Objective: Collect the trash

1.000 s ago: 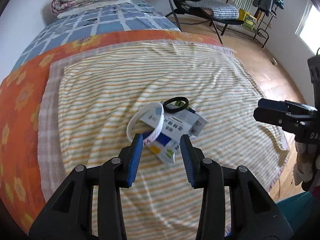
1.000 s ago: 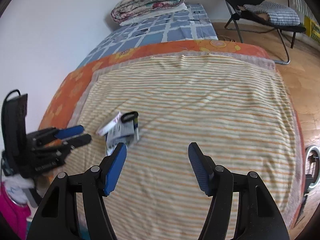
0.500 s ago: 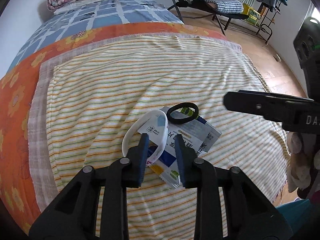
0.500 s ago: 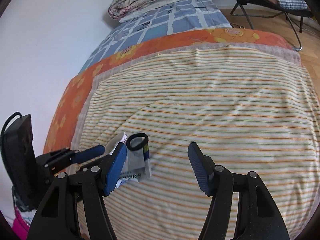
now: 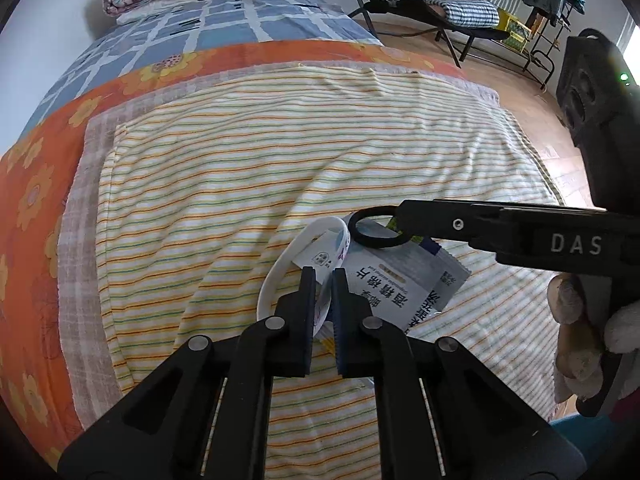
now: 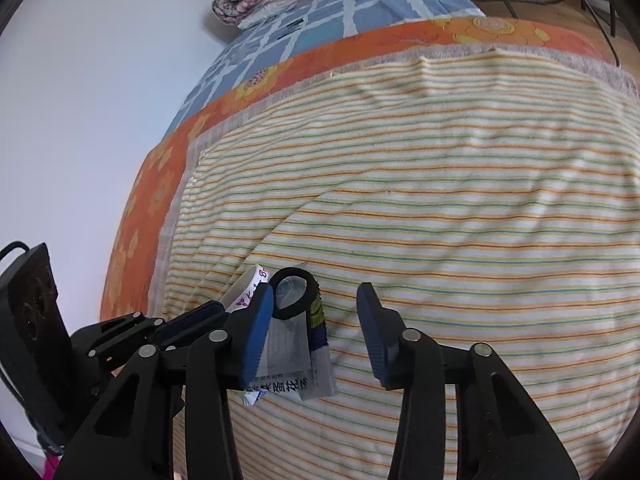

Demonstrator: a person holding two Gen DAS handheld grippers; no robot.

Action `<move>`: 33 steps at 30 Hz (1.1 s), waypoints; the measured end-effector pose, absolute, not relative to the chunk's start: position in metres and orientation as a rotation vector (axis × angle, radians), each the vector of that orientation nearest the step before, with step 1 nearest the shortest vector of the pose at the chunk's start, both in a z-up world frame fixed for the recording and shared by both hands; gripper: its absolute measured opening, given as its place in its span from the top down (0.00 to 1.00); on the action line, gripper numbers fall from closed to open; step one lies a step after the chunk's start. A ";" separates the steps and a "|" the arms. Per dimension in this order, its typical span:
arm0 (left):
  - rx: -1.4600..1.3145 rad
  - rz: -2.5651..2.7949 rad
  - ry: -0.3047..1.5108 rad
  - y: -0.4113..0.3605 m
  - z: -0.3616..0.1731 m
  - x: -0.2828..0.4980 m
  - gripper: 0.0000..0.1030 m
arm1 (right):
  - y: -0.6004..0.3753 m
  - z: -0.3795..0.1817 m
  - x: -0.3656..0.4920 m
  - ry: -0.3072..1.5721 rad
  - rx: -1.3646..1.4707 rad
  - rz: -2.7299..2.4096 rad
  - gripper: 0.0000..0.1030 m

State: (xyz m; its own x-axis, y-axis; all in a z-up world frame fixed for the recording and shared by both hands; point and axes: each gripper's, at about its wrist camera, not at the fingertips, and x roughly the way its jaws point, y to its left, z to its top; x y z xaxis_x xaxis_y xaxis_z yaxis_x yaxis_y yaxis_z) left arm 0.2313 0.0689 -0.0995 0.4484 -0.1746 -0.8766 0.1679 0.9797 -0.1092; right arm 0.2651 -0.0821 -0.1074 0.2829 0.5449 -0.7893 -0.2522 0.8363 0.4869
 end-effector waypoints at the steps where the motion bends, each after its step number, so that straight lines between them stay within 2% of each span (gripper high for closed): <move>1: -0.009 -0.211 1.086 0.070 -0.100 0.231 0.95 | -0.081 -0.110 0.266 1.175 0.300 0.546 0.64; 8: -0.001 -0.205 1.078 0.072 -0.101 0.231 0.97 | -0.080 -0.119 0.272 1.188 0.342 0.542 0.89; 11: 0.001 -0.197 1.075 0.075 -0.101 0.230 0.97 | -0.085 -0.120 0.274 1.179 0.362 0.524 0.93; 24: -0.046 -0.156 1.056 0.098 -0.097 0.229 0.98 | -0.093 -0.107 0.273 1.102 0.334 0.503 0.95; 29: -0.040 -0.154 1.058 0.099 -0.098 0.230 0.98 | -0.082 -0.105 0.276 1.125 0.313 0.539 0.94; 30: -0.041 -0.152 1.058 0.099 -0.098 0.230 0.98 | -0.078 -0.105 0.276 1.126 0.289 0.541 0.93; 33: -0.049 -0.146 1.061 0.102 -0.100 0.231 0.98 | -0.064 -0.104 0.270 1.120 0.193 0.555 0.78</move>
State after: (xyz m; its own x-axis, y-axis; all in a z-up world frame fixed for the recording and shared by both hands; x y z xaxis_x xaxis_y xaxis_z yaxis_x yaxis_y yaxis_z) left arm 0.2307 0.1022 -0.0998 0.4797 -0.1427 -0.8658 0.0959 0.9893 -0.1100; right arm 0.2704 -0.0642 -0.1044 0.3180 0.5124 -0.7977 -0.3240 0.8495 0.4165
